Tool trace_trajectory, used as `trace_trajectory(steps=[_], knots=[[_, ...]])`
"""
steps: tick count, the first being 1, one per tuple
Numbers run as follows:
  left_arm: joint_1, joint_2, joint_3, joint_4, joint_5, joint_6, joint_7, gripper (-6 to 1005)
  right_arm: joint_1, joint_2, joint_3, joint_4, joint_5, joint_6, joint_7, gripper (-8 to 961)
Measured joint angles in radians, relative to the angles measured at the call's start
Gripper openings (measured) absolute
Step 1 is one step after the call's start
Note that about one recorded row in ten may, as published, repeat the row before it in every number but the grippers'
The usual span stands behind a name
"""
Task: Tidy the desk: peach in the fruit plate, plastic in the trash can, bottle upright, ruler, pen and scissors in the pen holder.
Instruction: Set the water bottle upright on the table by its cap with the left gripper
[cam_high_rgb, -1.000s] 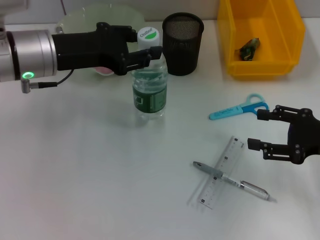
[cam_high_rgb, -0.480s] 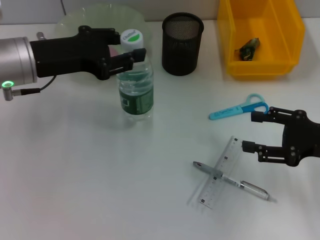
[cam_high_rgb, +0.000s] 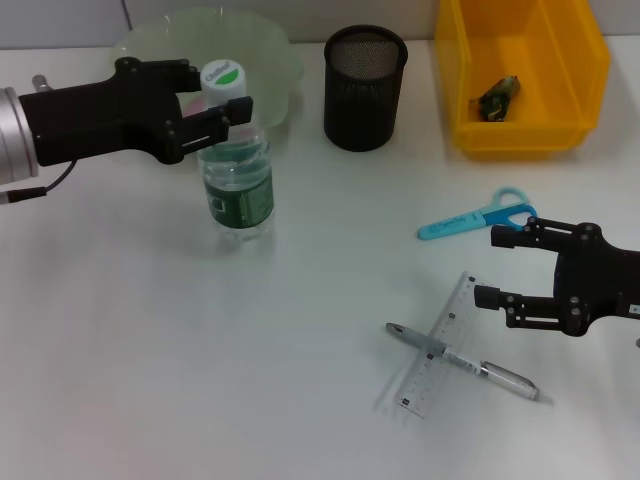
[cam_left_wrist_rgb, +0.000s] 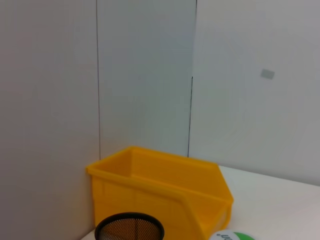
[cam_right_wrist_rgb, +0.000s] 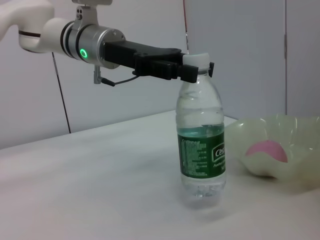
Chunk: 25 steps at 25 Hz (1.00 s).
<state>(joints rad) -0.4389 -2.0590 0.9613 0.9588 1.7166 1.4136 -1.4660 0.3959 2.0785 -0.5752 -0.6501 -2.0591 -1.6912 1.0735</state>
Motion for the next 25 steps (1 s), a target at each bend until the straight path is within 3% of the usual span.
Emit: trace_trajectory(steps=[15, 25], knots=[[0.042, 0.02, -0.072, 0.006, 0.001, 0.002, 0.006, 445, 0.0, 0.0, 0.0, 0.004, 0.0, 0.002, -0.001, 756], [0.041, 0.013, -0.148, -0.014, 0.006, -0.044, 0.024, 444, -0.004, 0.0, 0.0, 0.004, -0.002, 0.002, -0.001, 755]])
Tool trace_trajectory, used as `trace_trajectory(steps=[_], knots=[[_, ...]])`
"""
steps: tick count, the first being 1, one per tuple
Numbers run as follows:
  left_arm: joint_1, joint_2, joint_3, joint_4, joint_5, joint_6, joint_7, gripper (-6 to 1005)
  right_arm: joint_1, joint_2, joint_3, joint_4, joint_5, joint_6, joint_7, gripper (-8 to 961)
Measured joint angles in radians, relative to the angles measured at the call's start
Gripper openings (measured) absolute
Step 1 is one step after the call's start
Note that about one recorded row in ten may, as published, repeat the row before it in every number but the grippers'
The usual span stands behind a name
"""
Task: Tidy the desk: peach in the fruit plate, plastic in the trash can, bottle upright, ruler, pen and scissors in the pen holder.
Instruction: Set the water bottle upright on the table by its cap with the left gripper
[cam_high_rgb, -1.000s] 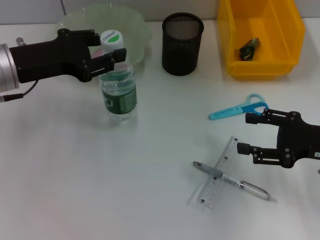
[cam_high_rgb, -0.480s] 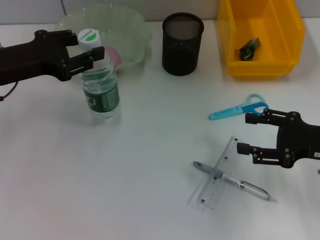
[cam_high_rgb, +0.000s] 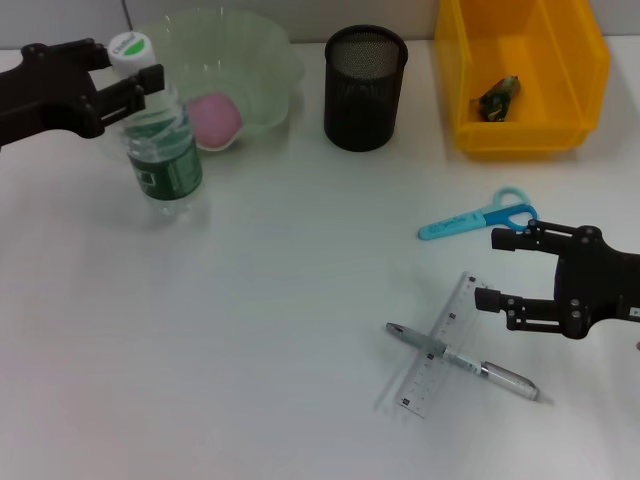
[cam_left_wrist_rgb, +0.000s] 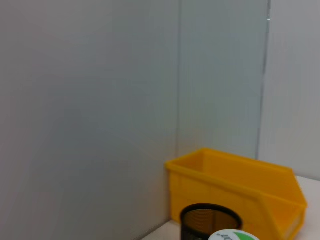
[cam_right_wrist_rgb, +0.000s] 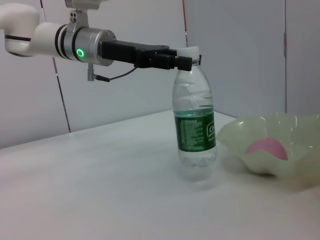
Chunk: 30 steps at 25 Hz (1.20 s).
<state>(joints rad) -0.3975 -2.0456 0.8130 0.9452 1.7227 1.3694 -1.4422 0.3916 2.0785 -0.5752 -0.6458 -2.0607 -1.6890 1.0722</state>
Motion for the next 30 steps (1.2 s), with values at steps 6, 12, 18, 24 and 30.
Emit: trace_trajectory(steps=[6, 12, 18, 24, 30], knots=[[-0.004, -0.001, -0.002, -0.022, 0.003, -0.041, 0.009, 445, -0.004, 0.0, 0.0, 0.0, 0.0, -0.001, 0.0, 754], [0.0, -0.001, -0.002, -0.024, 0.004, -0.056, 0.02, 445, -0.006, 0.0, 0.0, 0.0, 0.001, -0.003, 0.0, 754], [0.003, -0.001, -0.002, -0.045, 0.005, -0.069, 0.05, 444, -0.006, 0.0, 0.0, 0.0, 0.003, -0.005, 0.0, 753], [0.006, -0.008, -0.002, -0.046, 0.005, -0.069, 0.069, 444, -0.005, 0.0, 0.0, 0.0, 0.003, -0.008, 0.0, 752], [0.01, -0.011, -0.002, -0.052, 0.005, -0.071, 0.086, 444, -0.005, 0.0, 0.0, 0.0, 0.002, -0.008, 0.001, 751]])
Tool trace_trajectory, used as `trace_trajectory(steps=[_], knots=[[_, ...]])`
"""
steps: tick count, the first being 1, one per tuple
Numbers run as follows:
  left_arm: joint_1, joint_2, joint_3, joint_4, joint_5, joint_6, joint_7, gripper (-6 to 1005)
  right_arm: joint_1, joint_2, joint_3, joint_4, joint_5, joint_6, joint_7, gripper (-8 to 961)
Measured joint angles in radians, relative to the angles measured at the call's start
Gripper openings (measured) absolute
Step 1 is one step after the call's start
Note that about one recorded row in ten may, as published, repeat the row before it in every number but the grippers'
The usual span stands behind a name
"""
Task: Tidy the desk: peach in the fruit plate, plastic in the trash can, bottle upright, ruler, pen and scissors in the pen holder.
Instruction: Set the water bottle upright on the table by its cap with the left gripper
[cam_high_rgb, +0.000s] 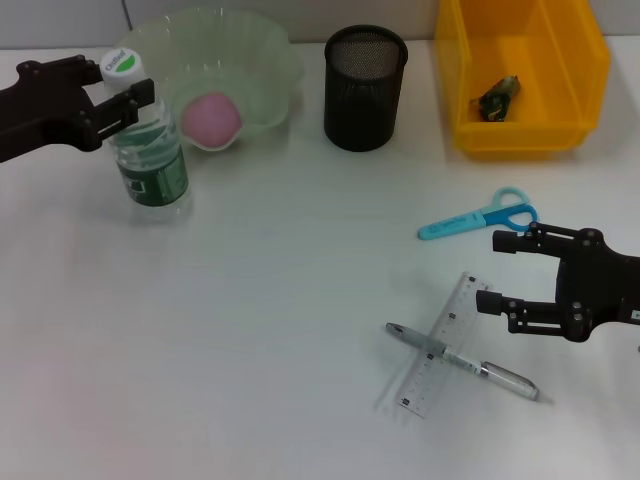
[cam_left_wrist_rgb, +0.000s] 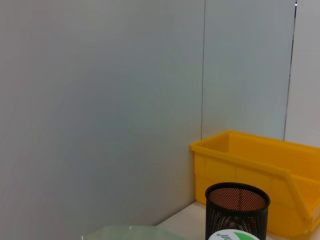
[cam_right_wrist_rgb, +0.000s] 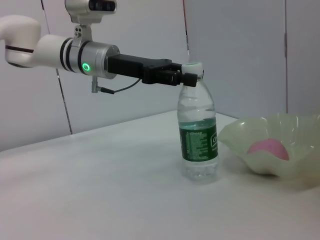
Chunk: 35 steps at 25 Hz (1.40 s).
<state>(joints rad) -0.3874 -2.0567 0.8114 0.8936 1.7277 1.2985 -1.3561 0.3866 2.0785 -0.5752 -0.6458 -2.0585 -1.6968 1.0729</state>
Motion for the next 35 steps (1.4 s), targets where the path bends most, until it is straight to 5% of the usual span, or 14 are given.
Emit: trace_trajectory(steps=[35], knots=[[0.002, -0.002, 0.0, -0.021, -0.006, -0.006, 0.02, 445, 0.005, 0.0, 0.0, 0.0, -0.003, 0.005, -0.001, 747]])
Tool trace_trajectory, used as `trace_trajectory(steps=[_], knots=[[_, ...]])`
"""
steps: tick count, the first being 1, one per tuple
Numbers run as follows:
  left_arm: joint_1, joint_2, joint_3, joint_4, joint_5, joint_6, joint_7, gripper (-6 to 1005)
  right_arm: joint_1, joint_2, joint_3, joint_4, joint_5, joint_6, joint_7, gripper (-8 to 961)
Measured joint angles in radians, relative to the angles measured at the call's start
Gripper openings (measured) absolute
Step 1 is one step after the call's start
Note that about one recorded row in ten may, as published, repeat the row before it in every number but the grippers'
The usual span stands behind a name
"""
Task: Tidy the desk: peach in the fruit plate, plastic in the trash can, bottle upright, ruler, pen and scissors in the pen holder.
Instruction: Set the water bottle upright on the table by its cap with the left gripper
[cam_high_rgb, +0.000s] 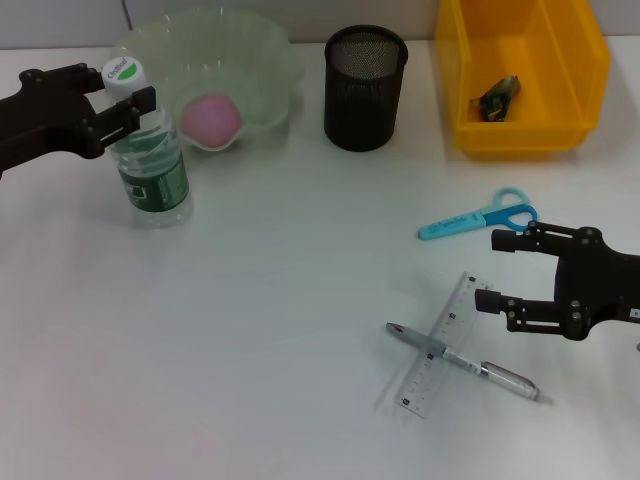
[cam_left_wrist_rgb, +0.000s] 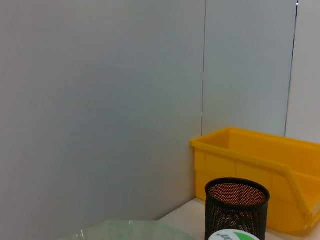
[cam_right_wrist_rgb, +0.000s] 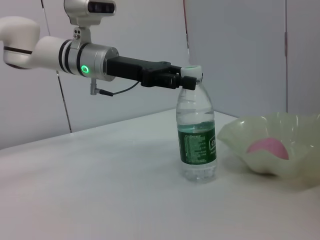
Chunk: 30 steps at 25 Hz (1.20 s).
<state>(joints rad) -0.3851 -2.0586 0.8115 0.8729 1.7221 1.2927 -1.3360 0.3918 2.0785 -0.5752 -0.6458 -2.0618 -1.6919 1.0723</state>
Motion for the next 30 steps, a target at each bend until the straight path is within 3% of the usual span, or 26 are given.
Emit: trace_trajectory(steps=[30], knots=[[0.005, -0.004, 0.0, 0.0, -0.014, 0.018, 0.038, 472, -0.005, 0.0, 0.0, 0.0, 0.002, -0.001, 0.005, 744]])
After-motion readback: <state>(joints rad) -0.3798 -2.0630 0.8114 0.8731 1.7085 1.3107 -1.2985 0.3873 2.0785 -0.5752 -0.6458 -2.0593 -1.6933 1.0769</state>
